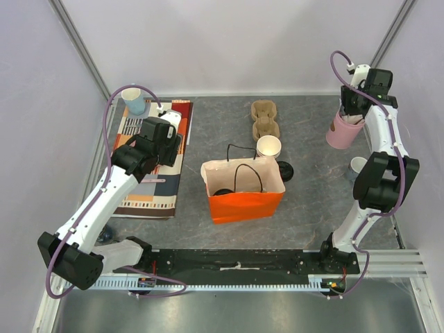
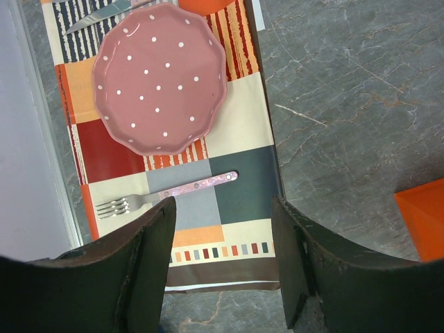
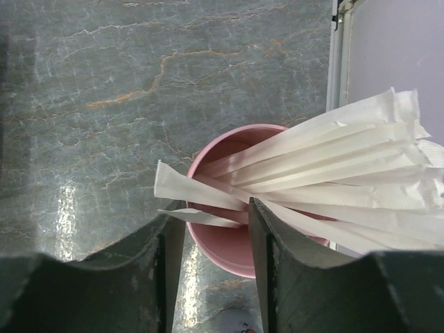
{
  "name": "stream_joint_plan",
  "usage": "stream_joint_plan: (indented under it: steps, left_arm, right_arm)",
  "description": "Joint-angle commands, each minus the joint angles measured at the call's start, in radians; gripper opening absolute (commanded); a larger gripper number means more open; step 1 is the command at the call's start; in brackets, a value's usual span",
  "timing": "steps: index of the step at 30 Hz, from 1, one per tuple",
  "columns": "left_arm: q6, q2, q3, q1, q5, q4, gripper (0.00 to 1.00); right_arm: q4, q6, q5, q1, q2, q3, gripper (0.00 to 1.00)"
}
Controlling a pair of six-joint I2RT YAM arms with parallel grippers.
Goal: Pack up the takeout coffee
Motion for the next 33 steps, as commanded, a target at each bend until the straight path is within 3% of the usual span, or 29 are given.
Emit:
stream_joint_plan:
  steps: [1, 21, 29, 33]
  left_arm:
    - [0.033, -0.005, 0.013, 0.004, 0.004, 0.036, 0.63]
    - [0.033, -0.025, -0.012, 0.004, 0.005, 0.037, 0.63]
    - [0.044, -0.04, -0.024, 0.004, -0.002, 0.034, 0.63]
    - [0.043, -0.039, -0.024, 0.004, -0.002, 0.032, 0.63]
  right_arm:
    - [0.014, -0.003, 0.038, -0.034, -0.036, 0.019, 0.5]
    - [0.049, 0.08, -0.008, -0.025, 0.054, 0.09, 0.47]
    - [0.054, 0.09, 0.041, -0.019, 0.096, 0.125, 0.39]
    - [0.056, 0.093, 0.038, -0.019, 0.111, 0.145, 0.26]
